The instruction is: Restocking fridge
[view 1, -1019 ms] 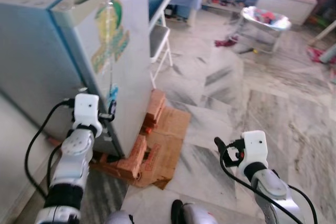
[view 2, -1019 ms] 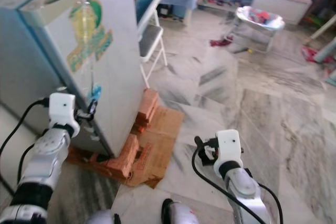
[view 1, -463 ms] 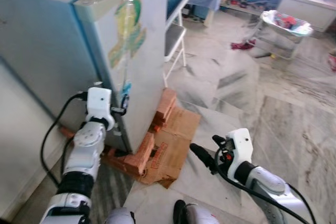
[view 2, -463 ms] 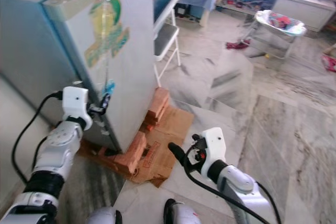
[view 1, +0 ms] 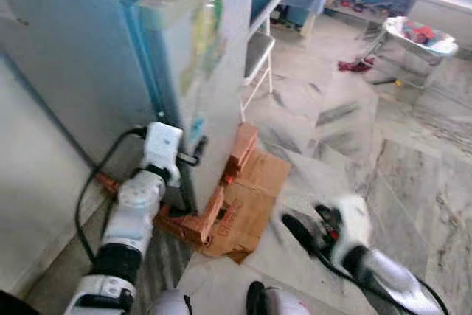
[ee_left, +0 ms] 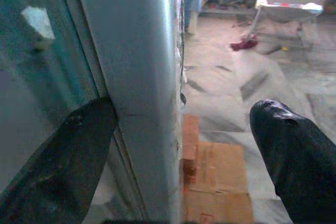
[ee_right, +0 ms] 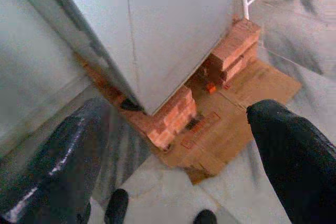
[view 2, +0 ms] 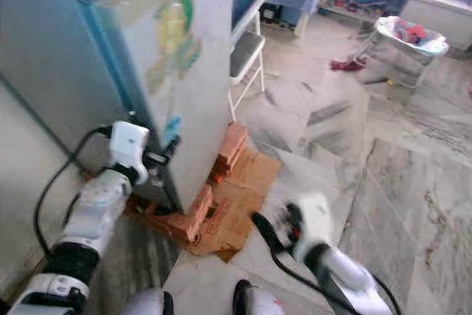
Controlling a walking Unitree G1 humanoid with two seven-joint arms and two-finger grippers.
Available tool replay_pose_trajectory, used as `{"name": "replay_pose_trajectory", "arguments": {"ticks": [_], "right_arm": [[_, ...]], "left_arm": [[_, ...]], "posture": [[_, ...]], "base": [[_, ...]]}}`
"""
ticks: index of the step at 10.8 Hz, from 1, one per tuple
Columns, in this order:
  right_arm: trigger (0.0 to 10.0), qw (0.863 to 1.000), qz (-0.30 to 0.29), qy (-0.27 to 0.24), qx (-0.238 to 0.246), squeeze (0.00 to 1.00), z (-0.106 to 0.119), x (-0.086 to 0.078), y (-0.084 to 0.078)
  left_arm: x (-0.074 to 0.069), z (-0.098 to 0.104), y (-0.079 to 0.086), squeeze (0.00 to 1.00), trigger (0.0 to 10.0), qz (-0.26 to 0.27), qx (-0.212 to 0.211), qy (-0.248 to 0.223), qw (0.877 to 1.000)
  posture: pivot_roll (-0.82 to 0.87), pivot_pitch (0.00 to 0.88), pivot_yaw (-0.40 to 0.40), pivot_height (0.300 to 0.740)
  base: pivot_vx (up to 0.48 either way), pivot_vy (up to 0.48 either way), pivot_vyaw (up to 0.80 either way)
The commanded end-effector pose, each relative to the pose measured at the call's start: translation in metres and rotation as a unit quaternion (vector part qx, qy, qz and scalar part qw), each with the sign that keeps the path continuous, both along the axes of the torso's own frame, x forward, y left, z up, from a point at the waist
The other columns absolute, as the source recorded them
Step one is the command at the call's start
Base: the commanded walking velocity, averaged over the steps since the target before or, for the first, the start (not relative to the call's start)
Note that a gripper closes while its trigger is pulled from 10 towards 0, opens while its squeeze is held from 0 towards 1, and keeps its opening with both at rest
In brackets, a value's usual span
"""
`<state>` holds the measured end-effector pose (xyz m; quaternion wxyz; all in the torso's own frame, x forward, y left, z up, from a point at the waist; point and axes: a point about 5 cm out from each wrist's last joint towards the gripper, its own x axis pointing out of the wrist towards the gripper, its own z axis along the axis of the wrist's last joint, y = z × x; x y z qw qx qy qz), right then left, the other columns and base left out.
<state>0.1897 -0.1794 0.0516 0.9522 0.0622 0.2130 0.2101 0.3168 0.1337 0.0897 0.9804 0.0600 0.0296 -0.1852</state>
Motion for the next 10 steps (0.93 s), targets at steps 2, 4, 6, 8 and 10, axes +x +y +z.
{"name": "replay_pose_trajectory", "arguments": {"ticks": [2,4,6,8,10], "right_arm": [[10.0,1.0,-0.014,0.008,-0.005,0.0,-0.011,-0.004,-0.009],[10.0,1.0,-0.018,0.012,-0.004,0.0,-0.027,-0.002,-0.014],[10.0,0.999,-0.021,0.023,-0.006,0.0,-0.047,0.0,-0.02],[10.0,0.999,-0.03,0.027,-0.013,0.0,-0.061,0.007,-0.027],[10.0,0.998,-0.047,0.028,-0.025,0.0,-0.072,0.017,-0.037]], "left_arm": [[-0.006,0.011,-0.037,0.0,10.0,-0.094,-0.023,-0.017,0.995],[-0.037,0.029,-0.083,0.0,10.0,-0.275,-0.105,0.027,0.955],[-0.043,0.03,-0.081,0.0,10.0,-0.285,-0.109,0.039,0.951],[-0.027,0.021,-0.051,0.0,10.0,-0.168,-0.07,0.007,0.983],[-0.032,0.024,-0.023,0.0,10.0,-0.119,-0.043,0.008,0.992]], "posture": [[0.06,0.126,-0.039,0.74],[0.07,0.116,-0.037,0.74],[0.08,0.115,-0.042,0.74],[0.08,0.112,-0.044,0.74],[0.09,0.11,-0.043,0.74]], "base": [[0.0,0.0,0.0],[0.0,0.0,0.0],[0.0,0.0,0.0],[0.0,0.0,0.0],[0.0,0.0,0.0]]}}
